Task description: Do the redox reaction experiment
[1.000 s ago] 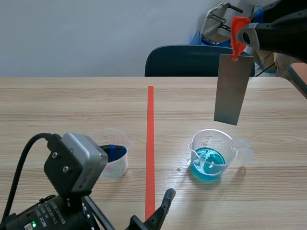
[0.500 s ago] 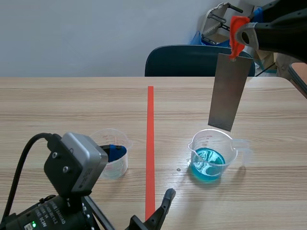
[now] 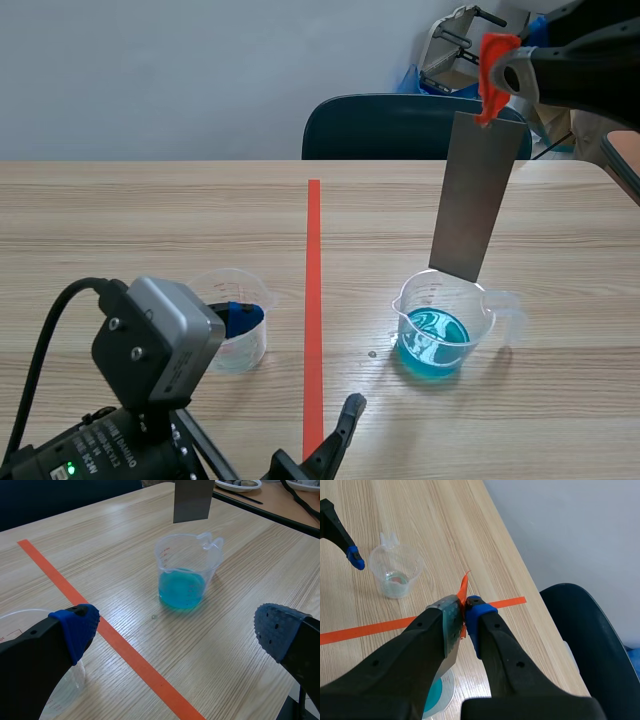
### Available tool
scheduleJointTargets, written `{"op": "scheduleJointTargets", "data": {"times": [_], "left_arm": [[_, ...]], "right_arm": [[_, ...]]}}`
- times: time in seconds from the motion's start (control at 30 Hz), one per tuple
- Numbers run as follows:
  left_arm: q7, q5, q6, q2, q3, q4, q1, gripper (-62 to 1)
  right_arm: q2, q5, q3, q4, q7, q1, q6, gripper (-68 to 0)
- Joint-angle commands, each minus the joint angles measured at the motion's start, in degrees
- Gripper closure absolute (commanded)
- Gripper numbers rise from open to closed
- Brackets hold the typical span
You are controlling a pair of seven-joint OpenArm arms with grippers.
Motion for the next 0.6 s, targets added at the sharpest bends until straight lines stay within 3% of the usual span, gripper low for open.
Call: {"op": "scheduleJointTargets", "data": {"times": [0.0,0.57], "left_arm": [[-1.01,-0.02,-0.17,0.57,0.22,0.87,-0.02,-62.3],[-0.98,-0.02,-0.17,0.57,0.22,0.87,-0.02,-62.3]], "right_arm": [[0.74,0.63,0.81,0.52,1.11,0.68,0.35,-0.8],[-0.98,0.0,0.81,0.52,0.87,0.68,0.35,-0.8]]}}
